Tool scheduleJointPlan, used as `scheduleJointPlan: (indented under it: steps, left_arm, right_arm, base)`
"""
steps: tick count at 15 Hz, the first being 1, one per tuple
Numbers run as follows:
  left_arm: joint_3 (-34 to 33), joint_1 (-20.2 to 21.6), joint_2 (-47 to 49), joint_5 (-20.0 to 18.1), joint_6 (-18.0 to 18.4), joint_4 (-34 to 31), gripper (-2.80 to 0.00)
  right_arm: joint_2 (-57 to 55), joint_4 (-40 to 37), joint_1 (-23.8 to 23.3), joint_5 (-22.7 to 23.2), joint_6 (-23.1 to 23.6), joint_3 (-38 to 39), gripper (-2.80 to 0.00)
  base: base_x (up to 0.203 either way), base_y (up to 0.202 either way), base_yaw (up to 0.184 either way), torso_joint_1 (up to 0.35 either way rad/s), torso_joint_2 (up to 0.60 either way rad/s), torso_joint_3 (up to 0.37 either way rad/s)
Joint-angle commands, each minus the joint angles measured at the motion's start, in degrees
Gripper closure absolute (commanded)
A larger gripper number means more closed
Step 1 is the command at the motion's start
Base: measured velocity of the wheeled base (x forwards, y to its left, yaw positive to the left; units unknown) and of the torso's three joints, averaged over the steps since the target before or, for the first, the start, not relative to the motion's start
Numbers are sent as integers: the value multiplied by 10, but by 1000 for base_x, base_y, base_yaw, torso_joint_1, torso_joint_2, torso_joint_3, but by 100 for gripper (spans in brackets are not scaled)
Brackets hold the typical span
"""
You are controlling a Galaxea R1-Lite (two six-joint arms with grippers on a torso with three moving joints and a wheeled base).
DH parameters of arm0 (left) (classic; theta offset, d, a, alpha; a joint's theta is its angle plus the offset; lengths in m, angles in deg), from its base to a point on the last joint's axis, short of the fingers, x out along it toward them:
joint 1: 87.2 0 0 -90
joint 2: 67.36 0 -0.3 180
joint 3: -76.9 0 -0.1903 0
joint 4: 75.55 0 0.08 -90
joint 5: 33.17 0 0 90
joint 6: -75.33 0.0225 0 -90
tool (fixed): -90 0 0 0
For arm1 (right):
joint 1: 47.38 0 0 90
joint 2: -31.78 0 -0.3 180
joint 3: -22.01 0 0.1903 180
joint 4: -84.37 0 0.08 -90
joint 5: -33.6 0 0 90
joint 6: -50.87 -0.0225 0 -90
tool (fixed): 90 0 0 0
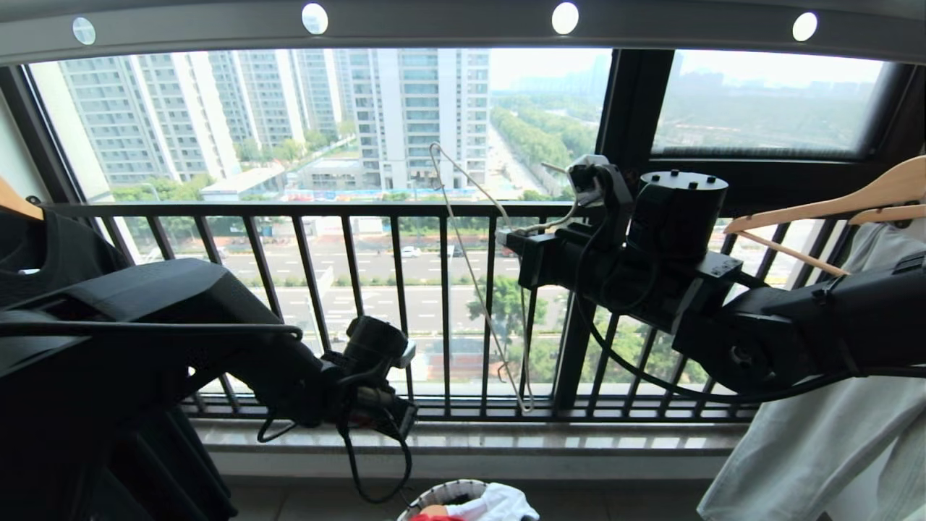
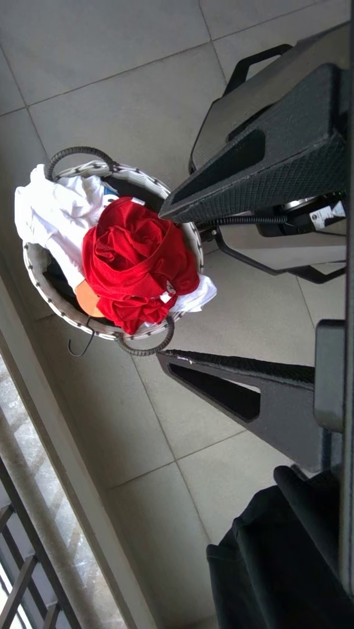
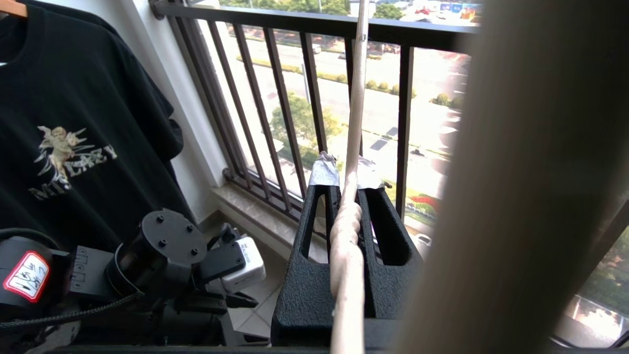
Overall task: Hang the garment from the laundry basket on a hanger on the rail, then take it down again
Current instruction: Put clothes in the basket, then hang the clothes rack on the clothesline
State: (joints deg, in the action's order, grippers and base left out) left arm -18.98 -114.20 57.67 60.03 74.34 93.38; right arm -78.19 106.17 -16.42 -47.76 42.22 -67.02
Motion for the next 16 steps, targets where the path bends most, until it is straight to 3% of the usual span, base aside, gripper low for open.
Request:
scheduleJointPlan:
  steps: [1, 7, 11, 16]
  left_arm:
    - [-33, 0, -57, 0, -11, 2, 0]
    - [-27, 1, -163, -7, -9, -12, 0]
    - [-16, -9, -262, -39, -9, -111, 0]
    - [-11, -23, -344, -52, -10, -146, 0]
  right_arm:
    - [-19, 3, 1, 1, 1, -1, 0]
    - [-32, 3, 1, 0, 2, 4, 0]
    - [0, 1, 1, -2, 0, 53, 0]
    - [87, -33, 1, -24, 0, 107, 0]
  base:
    - [0, 0, 0, 0, 0, 0]
    - [0, 0, 0, 0, 0, 0]
    - [0, 0, 0, 0, 0, 0]
    - [0, 0, 0, 0, 0, 0]
